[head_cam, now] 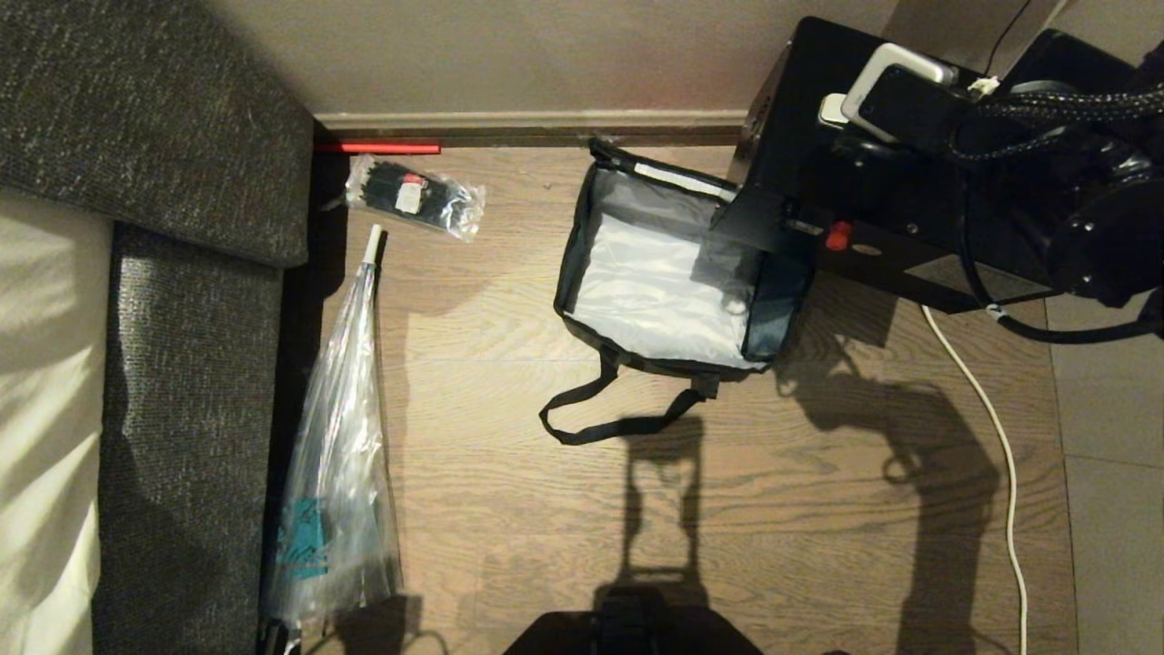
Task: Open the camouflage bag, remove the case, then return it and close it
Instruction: Release the handle
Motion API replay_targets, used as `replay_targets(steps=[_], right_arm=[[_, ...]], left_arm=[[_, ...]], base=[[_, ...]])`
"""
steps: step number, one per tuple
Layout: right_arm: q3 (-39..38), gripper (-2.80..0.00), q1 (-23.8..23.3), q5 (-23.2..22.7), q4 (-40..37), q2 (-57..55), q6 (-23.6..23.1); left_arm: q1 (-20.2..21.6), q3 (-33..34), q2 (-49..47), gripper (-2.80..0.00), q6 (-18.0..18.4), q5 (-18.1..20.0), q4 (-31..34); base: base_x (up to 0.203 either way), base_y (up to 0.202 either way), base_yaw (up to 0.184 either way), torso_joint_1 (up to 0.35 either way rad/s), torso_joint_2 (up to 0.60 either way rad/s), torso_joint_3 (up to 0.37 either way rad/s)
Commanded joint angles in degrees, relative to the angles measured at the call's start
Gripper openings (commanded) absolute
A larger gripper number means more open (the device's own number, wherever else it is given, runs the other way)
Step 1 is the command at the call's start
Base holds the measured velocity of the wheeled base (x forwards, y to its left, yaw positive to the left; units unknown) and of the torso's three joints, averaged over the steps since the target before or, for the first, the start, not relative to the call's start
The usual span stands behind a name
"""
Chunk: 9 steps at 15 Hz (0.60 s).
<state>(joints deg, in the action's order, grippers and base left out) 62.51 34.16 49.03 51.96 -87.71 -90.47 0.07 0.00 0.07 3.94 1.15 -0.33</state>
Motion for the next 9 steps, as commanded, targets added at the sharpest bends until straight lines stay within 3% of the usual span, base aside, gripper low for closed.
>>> replay_targets(steps=[1,9], right_arm=[[-0.8,-2.8,-1.3,0.2,0.3,0.4,-0.5],[-2.0,-2.8,-7.4,0.0,0.5,0.3,-0.2]], left_arm=[[0.0,0.1,-0.1,-2.8,0.0,0.0,0.0],[0.0,0.1,-0.1,-2.8,0.0,0.0,0.0]], base=[[0.0,0.0,0.0,0.0,0.0,0.0],[0.0,0.0,0.0,0.0,0.0,0.0]])
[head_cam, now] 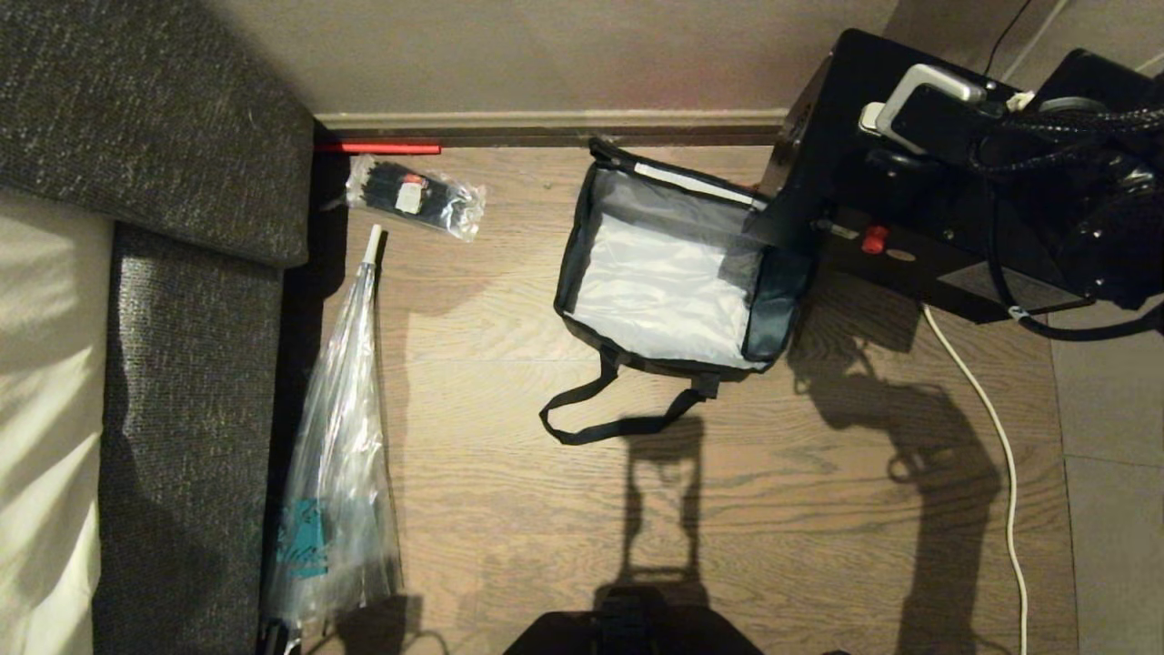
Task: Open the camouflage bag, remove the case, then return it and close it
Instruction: Release the handle
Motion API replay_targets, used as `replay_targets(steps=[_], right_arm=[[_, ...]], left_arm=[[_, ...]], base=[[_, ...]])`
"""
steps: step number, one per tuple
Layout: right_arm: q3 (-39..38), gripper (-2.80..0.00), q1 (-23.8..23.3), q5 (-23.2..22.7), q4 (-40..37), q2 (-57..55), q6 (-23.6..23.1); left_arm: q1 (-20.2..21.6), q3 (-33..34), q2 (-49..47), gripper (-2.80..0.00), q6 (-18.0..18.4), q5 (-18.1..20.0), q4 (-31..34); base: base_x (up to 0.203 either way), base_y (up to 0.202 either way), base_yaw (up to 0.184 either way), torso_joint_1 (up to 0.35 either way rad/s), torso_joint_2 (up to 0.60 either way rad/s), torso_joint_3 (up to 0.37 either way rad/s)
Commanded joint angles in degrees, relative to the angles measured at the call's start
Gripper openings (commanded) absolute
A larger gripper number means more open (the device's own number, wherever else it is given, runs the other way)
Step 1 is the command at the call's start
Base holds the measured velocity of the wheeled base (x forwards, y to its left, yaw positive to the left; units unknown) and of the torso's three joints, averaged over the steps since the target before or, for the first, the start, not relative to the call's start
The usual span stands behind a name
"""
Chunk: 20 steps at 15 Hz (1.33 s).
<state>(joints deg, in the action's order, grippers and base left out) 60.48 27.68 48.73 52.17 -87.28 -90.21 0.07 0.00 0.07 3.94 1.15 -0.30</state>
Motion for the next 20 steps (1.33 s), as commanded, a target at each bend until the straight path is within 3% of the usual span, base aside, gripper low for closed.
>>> replay_targets(steps=[1,20], right_arm=[[0.1,-2.8,-1.6,0.3,0.3,0.0,-0.5],[0.1,-2.8,-13.5,0.5,-1.3,0.4,-0.5]], left_arm=[[0.0,0.1,-0.1,-2.8,0.0,0.0,-0.1],[0.0,0.1,-0.1,-2.8,0.0,0.0,-0.1]], base=[[0.0,0.0,0.0,0.0,0.0,0.0],[0.0,0.0,0.0,0.0,0.0,0.0]])
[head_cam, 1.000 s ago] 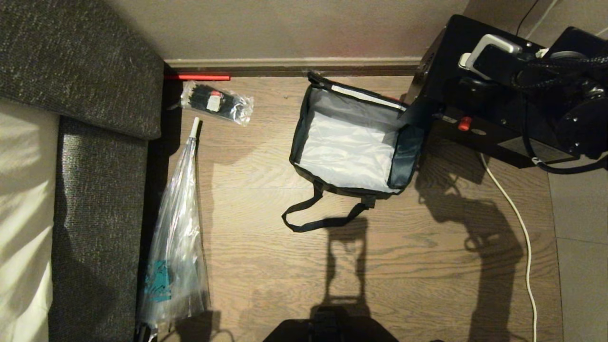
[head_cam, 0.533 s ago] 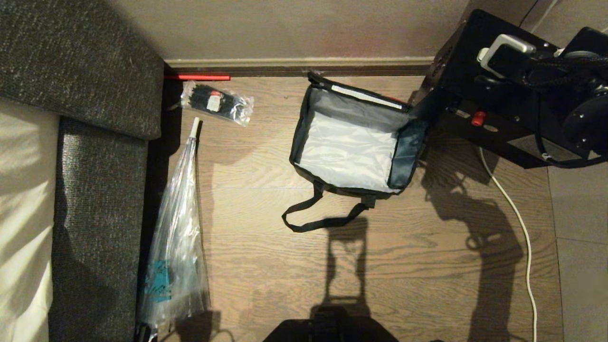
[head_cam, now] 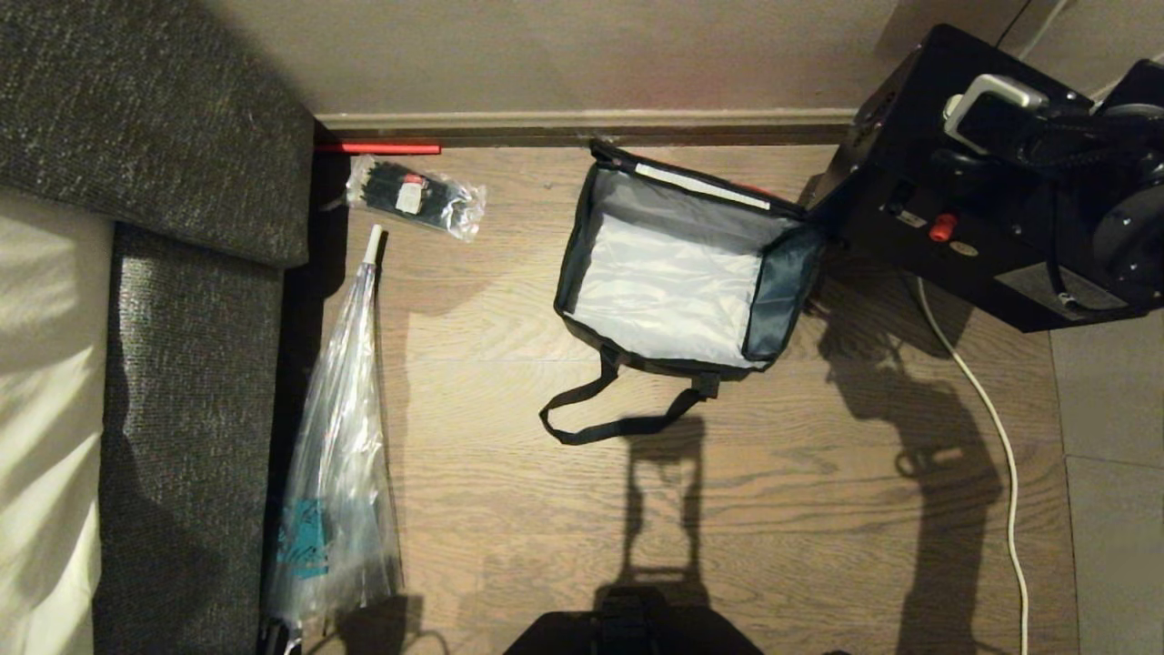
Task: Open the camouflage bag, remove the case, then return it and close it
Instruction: Release the handle
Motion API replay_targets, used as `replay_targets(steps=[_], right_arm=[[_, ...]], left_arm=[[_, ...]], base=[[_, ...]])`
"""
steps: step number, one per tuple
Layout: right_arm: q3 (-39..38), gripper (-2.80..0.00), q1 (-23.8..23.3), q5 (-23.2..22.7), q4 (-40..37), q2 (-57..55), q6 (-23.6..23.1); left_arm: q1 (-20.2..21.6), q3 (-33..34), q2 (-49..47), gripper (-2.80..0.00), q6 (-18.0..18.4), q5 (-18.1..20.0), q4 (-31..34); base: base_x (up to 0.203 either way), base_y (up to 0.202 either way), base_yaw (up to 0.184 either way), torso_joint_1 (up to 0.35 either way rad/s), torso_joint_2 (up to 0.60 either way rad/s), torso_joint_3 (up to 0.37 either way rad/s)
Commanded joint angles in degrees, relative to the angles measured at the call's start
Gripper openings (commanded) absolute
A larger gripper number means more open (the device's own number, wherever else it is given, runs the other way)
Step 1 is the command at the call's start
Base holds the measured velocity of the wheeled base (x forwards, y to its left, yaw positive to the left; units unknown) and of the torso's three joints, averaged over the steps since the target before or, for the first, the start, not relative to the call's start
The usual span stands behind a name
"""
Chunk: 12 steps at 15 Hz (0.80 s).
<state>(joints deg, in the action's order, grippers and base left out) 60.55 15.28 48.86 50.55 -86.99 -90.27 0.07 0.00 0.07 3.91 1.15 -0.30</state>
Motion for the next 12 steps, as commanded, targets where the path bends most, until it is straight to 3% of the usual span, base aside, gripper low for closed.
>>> replay_targets(steps=[1,12], right_arm=[[0.0,-2.8,-1.8,0.4,0.4,0.2,-0.4],[0.0,-2.8,-6.5,0.6,0.7,-2.0,0.5]], left_arm=[[0.0,0.1,-0.1,-2.8,0.0,0.0,0.0],[0.0,0.1,-0.1,-2.8,0.0,0.0,0.0]], base=[[0.0,0.0,0.0,0.0,0.0,0.0],[0.0,0.0,0.0,0.0,0.0,0.0]])
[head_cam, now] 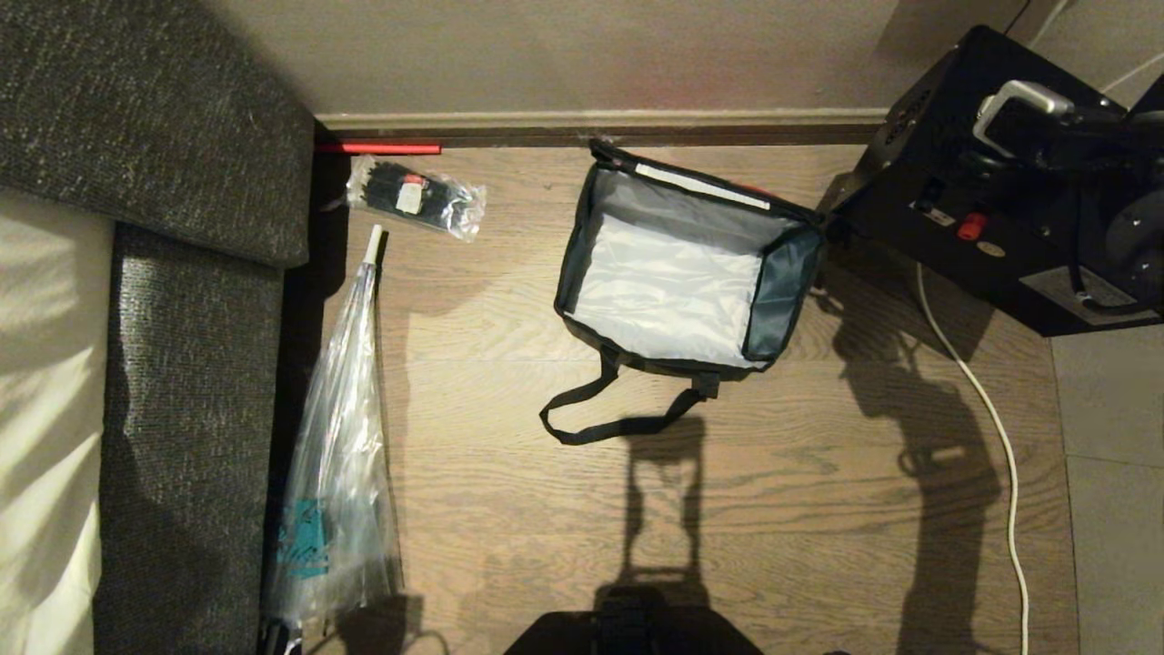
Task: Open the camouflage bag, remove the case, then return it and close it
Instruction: Release the handle
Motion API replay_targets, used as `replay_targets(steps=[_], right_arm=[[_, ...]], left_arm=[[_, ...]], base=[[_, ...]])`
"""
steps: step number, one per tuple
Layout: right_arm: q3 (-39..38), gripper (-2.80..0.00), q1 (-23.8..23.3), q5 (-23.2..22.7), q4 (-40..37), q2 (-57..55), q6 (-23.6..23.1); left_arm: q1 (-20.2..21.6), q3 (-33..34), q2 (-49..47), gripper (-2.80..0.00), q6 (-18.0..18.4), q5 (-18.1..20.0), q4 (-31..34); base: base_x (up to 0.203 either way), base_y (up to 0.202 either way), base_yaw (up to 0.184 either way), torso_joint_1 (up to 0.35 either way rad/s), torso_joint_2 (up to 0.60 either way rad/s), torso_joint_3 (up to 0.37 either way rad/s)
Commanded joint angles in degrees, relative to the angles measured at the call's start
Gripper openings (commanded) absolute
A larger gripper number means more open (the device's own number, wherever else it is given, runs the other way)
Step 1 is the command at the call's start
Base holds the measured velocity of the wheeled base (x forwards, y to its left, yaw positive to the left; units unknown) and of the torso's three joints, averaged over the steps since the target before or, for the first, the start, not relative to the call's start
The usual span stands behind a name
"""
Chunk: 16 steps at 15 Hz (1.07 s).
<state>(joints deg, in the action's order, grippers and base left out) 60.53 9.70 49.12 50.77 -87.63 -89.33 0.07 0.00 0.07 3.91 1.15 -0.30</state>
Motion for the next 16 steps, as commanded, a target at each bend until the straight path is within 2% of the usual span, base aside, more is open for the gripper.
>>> replay_targets(steps=[1,16], right_arm=[[0.0,-2.8,-1.4,0.4,0.5,-1.9,-0.2],[2.7,-2.8,-5.1,0.3,0.8,-14.4,6.6]], left_arm=[[0.0,0.1,-0.1,-2.8,0.0,0.0,0.0],[0.0,0.1,-0.1,-2.8,0.0,0.0,0.0]], base=[[0.0,0.0,0.0,0.0,0.0,0.0],[0.0,0.0,0.0,0.0,0.0,0.0]])
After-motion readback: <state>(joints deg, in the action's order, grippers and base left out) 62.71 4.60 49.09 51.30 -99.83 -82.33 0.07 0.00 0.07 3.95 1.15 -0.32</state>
